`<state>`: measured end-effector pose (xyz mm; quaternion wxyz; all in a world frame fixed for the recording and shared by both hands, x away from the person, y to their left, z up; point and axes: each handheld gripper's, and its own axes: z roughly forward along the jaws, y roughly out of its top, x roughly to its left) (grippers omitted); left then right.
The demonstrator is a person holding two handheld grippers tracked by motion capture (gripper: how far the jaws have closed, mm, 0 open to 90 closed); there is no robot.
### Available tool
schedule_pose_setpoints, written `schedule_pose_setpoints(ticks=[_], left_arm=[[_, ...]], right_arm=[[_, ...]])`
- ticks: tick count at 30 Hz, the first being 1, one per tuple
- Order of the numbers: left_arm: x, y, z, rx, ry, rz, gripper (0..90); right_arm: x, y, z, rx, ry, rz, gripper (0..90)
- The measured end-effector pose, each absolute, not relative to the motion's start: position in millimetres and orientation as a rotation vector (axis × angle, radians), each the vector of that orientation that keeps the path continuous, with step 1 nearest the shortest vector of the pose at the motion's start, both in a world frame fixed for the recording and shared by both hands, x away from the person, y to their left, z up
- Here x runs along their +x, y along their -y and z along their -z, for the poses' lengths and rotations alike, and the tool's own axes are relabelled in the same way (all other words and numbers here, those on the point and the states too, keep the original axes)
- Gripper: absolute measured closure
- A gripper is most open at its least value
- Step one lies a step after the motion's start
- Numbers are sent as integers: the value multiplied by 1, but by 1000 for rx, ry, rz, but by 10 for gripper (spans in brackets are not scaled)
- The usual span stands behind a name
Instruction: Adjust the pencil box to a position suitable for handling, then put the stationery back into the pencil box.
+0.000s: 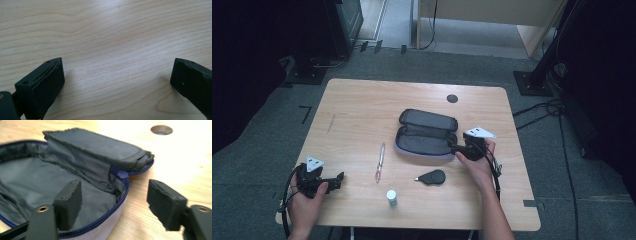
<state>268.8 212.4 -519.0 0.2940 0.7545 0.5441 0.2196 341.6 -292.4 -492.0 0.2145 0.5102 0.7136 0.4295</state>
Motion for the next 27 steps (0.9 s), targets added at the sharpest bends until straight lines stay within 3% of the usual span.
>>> schedule_pose_setpoints(ticks=[7,27], left_arm=[[269,-212,519,2009,-1449,-585,0],[269,-212,519,2009,-1449,-585,0]], right_arm=[[328,295,481,1435,-1968,-1202,188],[271,272,469,1378,-2014,-1243,239]])
